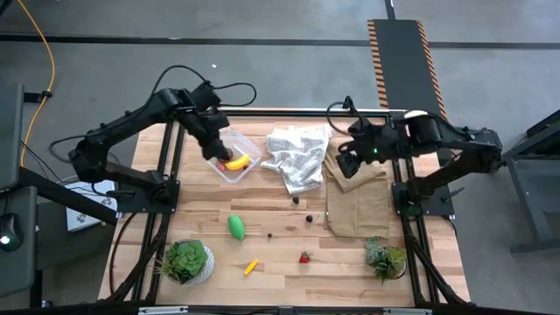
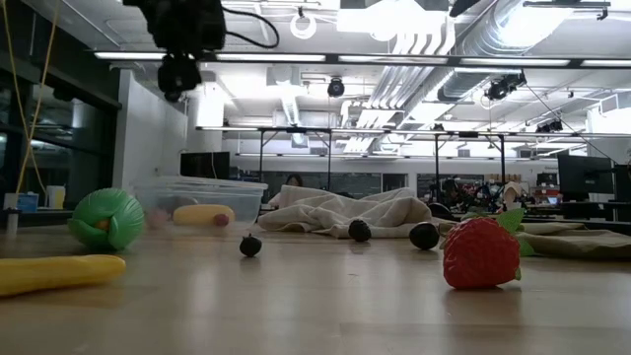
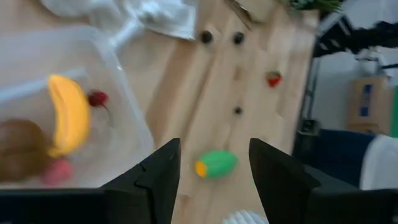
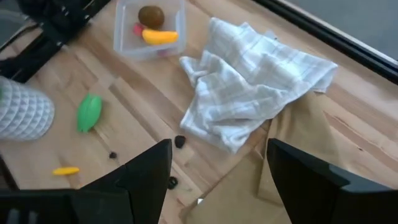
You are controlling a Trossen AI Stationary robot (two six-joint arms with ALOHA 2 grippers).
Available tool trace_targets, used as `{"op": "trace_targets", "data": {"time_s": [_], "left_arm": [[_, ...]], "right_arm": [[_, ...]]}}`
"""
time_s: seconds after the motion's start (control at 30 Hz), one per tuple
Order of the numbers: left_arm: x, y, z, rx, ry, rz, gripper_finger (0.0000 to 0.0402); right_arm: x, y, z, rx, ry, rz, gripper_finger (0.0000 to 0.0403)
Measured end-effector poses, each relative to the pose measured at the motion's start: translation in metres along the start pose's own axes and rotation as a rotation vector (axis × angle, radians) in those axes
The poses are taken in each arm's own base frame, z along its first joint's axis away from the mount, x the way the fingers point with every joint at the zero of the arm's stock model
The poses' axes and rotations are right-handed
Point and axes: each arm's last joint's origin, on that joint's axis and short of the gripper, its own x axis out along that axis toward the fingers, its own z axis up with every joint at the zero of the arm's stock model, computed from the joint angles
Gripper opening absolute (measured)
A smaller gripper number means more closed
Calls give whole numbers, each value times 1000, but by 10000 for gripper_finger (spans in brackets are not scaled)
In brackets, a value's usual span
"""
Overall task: Pick and placing Produce into tupperware
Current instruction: Put the black cherry into the transparent bin
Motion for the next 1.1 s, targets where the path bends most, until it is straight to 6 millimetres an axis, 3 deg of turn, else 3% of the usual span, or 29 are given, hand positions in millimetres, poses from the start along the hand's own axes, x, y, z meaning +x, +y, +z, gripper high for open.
{"op": "trace_targets", "data": {"time_s": [0.13, 0.27, 0.43, 0.63, 0.9, 1.1], "left_arm": [[-14, -12, -17, -14, 3, -21, 177], [-25, -31, -32, 5, -37, -27, 177], [-34, -57, -47, 34, -110, -43, 176], [-39, -85, -65, 40, -187, -8, 169], [-32, -114, -81, 11, -255, 57, 166], [-1, -123, -94, 12, -258, 118, 166]], "right_arm": [[7, -3, 8, -34, 37, 77, 255], [34, -5, 3, -54, 121, 154, 255], [82, 0, -20, -73, 185, 252, 255], [118, 8, -51, -62, 224, 357, 255], [134, 18, -91, -199, 266, 441, 255], [134, 26, -110, -444, 209, 391, 255]]}}
